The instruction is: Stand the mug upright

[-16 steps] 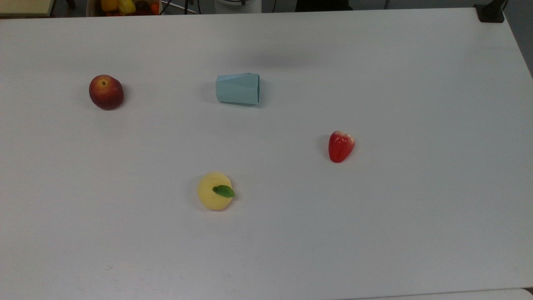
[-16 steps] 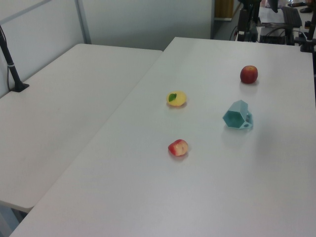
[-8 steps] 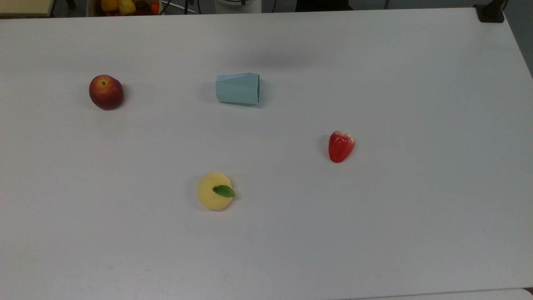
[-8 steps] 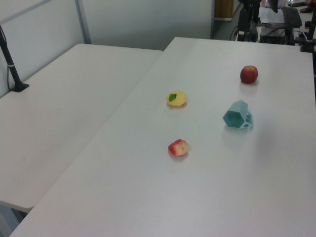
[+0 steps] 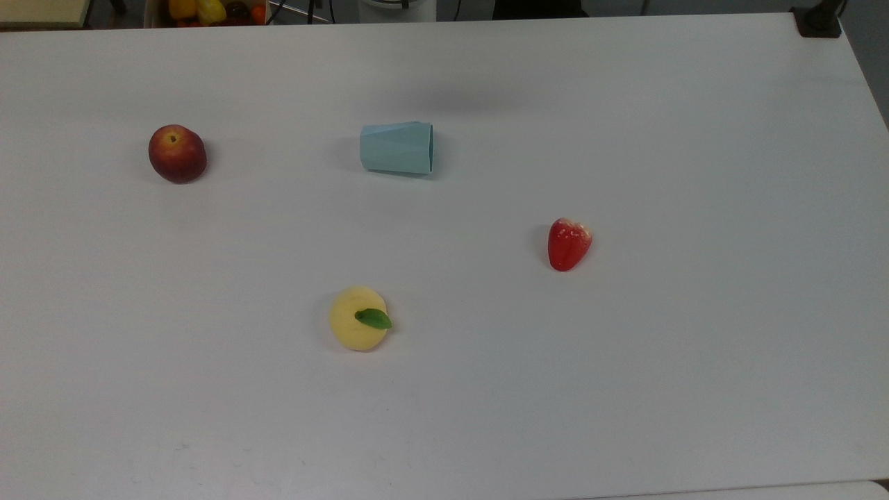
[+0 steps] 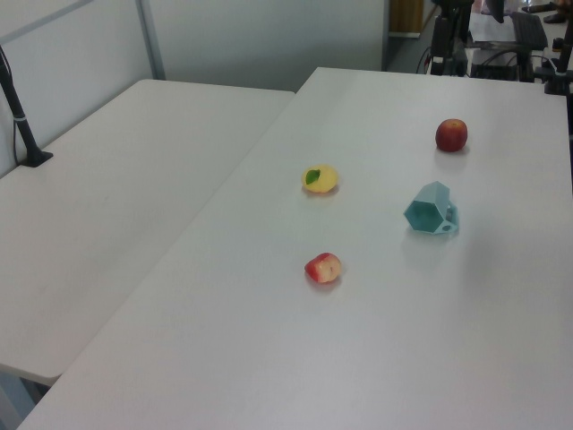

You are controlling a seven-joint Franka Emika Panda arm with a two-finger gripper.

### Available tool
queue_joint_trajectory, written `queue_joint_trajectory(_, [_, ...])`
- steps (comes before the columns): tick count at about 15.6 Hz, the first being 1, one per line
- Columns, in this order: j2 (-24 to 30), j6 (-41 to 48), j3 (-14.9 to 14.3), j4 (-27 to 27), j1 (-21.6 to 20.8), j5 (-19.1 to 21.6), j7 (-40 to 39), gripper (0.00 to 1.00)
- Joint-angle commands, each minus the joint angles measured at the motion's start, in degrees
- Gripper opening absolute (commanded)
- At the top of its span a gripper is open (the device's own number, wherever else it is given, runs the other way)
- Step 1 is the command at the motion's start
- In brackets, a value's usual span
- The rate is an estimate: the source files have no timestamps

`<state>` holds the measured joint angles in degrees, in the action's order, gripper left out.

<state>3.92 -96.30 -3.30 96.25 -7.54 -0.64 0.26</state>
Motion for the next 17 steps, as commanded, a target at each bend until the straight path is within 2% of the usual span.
queue_joint_trajectory(1, [0.5, -0.3, -0.7, 0.7, -0.5, -0.1, -1.1, 1.0])
queue_joint_trajectory(10, [-0.5, -0.1, -0.6, 2.3, -0.9, 0.0, -1.4, 1.0])
queue_joint_trajectory(17, [-2.2, -1.0, 3.0, 6.3, -2.0, -2.0, -0.7, 1.0])
